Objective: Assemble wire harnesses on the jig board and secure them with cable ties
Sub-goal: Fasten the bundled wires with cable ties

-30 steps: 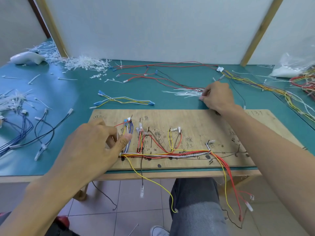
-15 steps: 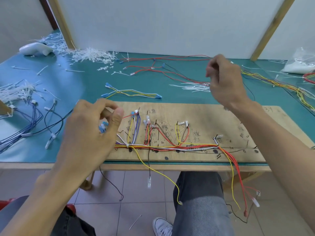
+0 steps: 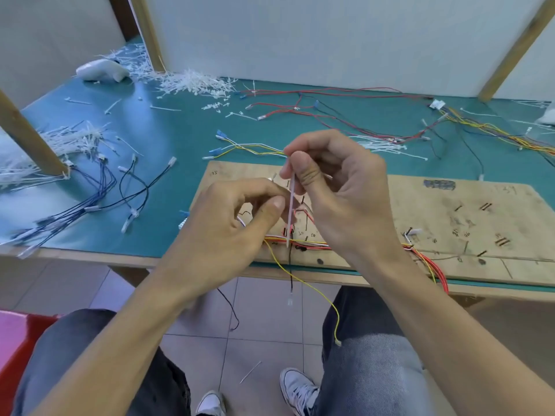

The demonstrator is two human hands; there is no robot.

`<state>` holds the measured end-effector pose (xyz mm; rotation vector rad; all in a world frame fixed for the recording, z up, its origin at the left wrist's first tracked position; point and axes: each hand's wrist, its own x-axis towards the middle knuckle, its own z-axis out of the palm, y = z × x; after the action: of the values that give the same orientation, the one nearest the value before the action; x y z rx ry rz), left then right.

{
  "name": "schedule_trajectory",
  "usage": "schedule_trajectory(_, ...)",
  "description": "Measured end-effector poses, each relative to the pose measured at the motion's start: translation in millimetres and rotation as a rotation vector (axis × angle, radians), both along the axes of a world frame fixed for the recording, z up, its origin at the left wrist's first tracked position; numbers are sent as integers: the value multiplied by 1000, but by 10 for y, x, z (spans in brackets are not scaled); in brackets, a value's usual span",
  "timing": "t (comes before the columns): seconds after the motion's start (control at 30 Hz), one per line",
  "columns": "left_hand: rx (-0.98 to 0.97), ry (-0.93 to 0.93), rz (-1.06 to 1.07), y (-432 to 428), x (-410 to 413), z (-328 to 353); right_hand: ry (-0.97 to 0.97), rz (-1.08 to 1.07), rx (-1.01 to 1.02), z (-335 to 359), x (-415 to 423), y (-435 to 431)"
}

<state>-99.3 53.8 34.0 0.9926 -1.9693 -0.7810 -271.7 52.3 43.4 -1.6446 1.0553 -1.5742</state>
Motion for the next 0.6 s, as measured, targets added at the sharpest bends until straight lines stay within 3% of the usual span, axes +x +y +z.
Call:
schedule_trajectory(0.07,52,29,-59,-14,12,-5,-5,-70,-30,-25,-20,1)
schedule_trajectory(0.33,-22,-136,-7,-238,-51,-10,-55,-196,-31,-226,-142,78)
schedule_trajectory(0.47,-13,-343,119,-339,-11,-65,6,-494,-67,-457,-191,71)
schedule_trajectory(0.6,-34,-659,139,-357,-66,-141,204,-709,-134,-669,-218,77)
